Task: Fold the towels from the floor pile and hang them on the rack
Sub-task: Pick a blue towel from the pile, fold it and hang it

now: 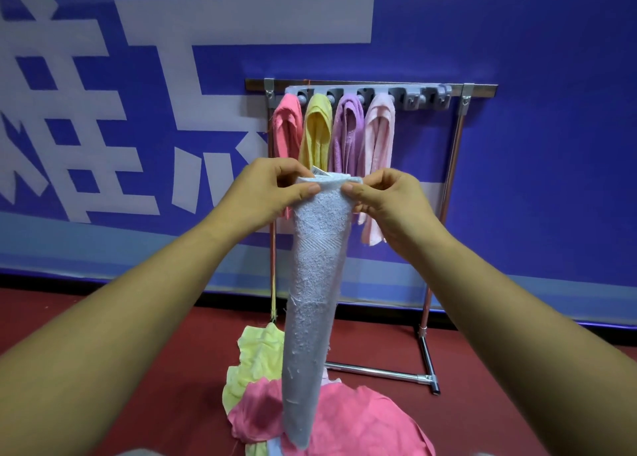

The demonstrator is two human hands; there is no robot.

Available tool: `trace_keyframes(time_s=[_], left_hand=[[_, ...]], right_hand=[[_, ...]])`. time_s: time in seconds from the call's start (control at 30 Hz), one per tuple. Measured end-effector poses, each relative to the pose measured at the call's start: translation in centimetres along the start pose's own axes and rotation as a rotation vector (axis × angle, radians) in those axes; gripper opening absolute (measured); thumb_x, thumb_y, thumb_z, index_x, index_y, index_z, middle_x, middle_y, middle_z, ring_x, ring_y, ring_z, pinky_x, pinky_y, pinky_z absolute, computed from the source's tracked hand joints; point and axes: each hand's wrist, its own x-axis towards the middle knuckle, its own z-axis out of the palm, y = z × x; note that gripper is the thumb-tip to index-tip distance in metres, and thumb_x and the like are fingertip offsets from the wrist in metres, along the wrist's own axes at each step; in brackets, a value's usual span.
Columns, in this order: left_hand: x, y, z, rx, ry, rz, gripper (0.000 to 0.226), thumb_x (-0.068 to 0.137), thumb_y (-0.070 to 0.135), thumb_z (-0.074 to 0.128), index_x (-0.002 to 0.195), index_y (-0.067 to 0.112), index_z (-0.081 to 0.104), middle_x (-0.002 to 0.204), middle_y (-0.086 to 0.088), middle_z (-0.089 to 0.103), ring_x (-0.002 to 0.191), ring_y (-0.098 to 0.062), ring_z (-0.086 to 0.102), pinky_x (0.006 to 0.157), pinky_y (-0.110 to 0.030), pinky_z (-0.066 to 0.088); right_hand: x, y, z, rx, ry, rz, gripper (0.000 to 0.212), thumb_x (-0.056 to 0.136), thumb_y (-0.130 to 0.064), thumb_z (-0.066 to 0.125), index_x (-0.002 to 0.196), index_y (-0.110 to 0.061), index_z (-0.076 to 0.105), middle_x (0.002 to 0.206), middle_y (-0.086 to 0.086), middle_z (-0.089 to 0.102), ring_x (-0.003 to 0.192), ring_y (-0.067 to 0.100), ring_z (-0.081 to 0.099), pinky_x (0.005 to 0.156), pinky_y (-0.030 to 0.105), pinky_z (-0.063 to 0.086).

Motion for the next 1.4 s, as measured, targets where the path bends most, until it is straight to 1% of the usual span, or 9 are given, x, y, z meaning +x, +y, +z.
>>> trace_keyframes(time_s=[0.17,0.37,0.53,0.7,0.87,0.97,1.07,1.27,1.4], left_hand=[[0.2,-0.9,0.0,-0.066,0.003,-0.017,0.020,0.087,0.025,0.075,0.105,0.031,0.070,0.099,-0.001,0.071,0.094,-0.021,0.068,0.081,-0.040,0.061],[0.2,-1.4,0.1,-0.133,-0.035,-0.085,0.005,0.087,0.032,0.070,0.090,0.030,0.073,0.097,-0.003,0.074,0.092,-0.021,0.067,0.091,-0.048,0.054],[-0.4,-0.6,0.8,-0.721,-0.057,-0.177,0.031,0.084,0.025,0.071,0.112,0.013,0.068,0.110,-0.006,0.072,0.097,-0.019,0.069,0.081,-0.033,0.057],[-3.3,-2.2,3.4,-0.666,-0.194,-0.333,0.051,0.075,0.017,0.077,0.121,-0.001,0.064,0.117,-0.015,0.072,0.108,-0.028,0.068,0.089,-0.034,0.058],[-3.6,-1.4,4.4,-0.752,-0.098,-0.324,0.028,0.089,0.007,0.066,0.117,0.003,0.066,0.113,-0.014,0.073,0.095,-0.020,0.072,0.075,-0.027,0.058],[-3.2,-0.6,4.5,-0.710,-0.027,-0.333,0.026,0.091,0.009,0.067,0.117,0.004,0.067,0.108,-0.012,0.075,0.093,-0.021,0.073,0.070,-0.027,0.058],[-2.6,-0.4,4.3,-0.679,0.065,-0.342,0.022,0.092,0.014,0.068,0.114,0.010,0.069,0.104,-0.009,0.076,0.089,-0.021,0.074,0.065,-0.028,0.057],[-1.7,-1.3,3.8,-0.584,0.190,-0.397,0.006,0.090,0.016,0.070,0.096,0.020,0.071,0.094,-0.003,0.077,0.079,-0.016,0.074,0.055,-0.022,0.052],[-1.4,-2.1,3.8,-0.564,0.238,-0.457,0.010,0.091,0.016,0.069,0.101,0.015,0.071,0.099,-0.008,0.076,0.089,-0.026,0.074,0.066,-0.032,0.056]], right_hand=[[0.1,-0.4,-0.4,-0.119,-0.096,0.011,0.030,0.083,-0.006,0.079,0.111,-0.010,0.070,0.071,0.004,0.064,0.070,0.020,0.052,0.059,0.030,0.037],[0.4,-0.7,-0.3,-0.122,-0.170,0.054,0.014,0.074,-0.023,0.083,0.082,-0.012,0.078,0.084,0.016,0.066,0.083,0.030,0.051,0.077,0.046,0.035],[0.8,-2.7,0.4,0.065,-0.169,-0.023,0.003,0.089,-0.002,0.070,0.088,-0.004,0.071,0.087,0.012,0.071,0.078,0.021,0.067,0.069,0.033,0.057],[1.4,-3.6,0.5,-0.012,-0.144,-0.008,0.000,0.089,-0.004,0.071,0.089,-0.004,0.071,0.090,0.013,0.069,0.079,0.019,0.066,0.067,0.033,0.059],[1.5,-1.6,0.5,0.059,-0.051,0.201,0.007,0.092,-0.006,0.068,0.094,0.000,0.070,0.064,0.005,0.066,0.054,0.015,0.060,0.068,0.038,0.049],[0.2,0.2,0.4,0.203,-0.182,0.395,0.024,0.097,-0.023,0.062,0.108,-0.001,0.065,0.055,0.001,0.052,0.055,0.014,0.039,0.061,0.030,0.040],[-1.5,2.0,0.0,0.217,-0.320,0.500,0.031,0.101,-0.032,0.052,0.086,-0.012,0.071,0.045,-0.007,0.051,0.055,0.011,0.049,0.076,0.031,0.042],[-3.3,5.2,-0.6,0.100,-0.345,0.430,0.021,0.091,-0.016,0.066,0.108,-0.003,0.068,0.102,0.016,0.070,0.083,0.022,0.068,0.090,0.041,0.051],[-3.3,5.6,-0.1,0.059,-0.257,0.314,0.010,0.092,-0.013,0.068,0.083,-0.010,0.070,0.093,0.012,0.069,0.084,0.026,0.064,0.087,0.043,0.050]])
